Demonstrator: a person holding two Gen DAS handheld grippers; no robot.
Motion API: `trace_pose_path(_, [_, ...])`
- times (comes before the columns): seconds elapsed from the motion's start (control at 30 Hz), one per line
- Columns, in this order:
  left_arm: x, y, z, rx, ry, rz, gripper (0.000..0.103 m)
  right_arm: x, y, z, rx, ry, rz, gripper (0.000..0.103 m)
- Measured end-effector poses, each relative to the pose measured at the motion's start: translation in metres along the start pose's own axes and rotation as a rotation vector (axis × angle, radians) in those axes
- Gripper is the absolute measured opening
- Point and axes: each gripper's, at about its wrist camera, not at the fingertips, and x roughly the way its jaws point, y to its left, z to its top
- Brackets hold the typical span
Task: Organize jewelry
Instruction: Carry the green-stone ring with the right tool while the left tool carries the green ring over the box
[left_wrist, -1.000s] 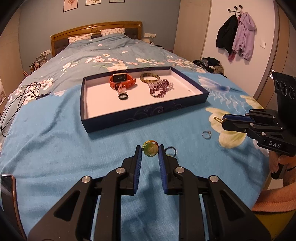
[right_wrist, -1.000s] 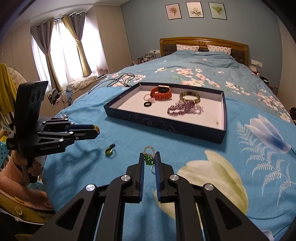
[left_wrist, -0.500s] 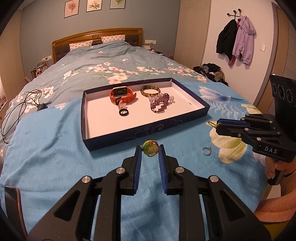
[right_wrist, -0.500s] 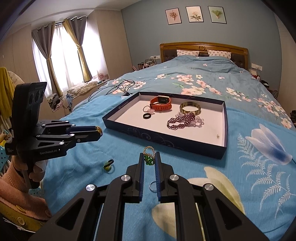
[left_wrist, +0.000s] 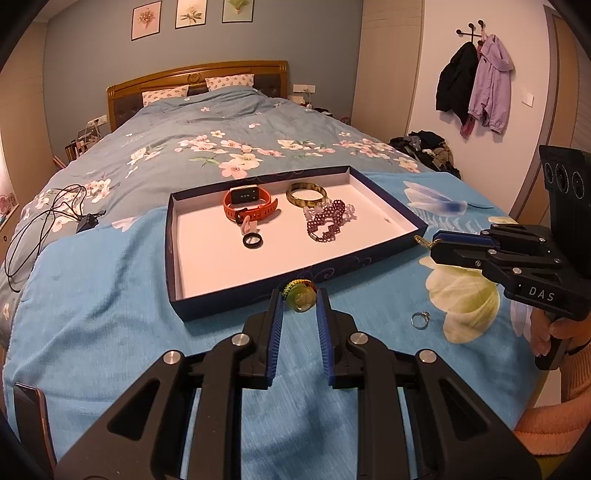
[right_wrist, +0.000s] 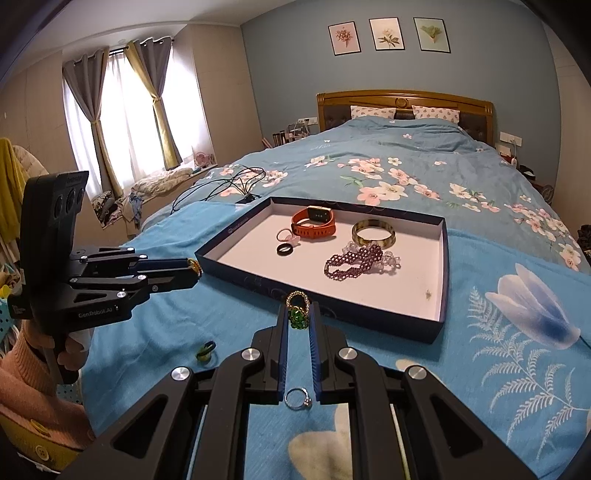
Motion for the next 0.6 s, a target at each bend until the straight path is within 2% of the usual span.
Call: trace_pose_path(0.6, [0.015,0.004,0.021,-0.003,-0.015,0.017,0.019,0.008,-0.008,0.012,0.008,-0.007,0.001,0.009])
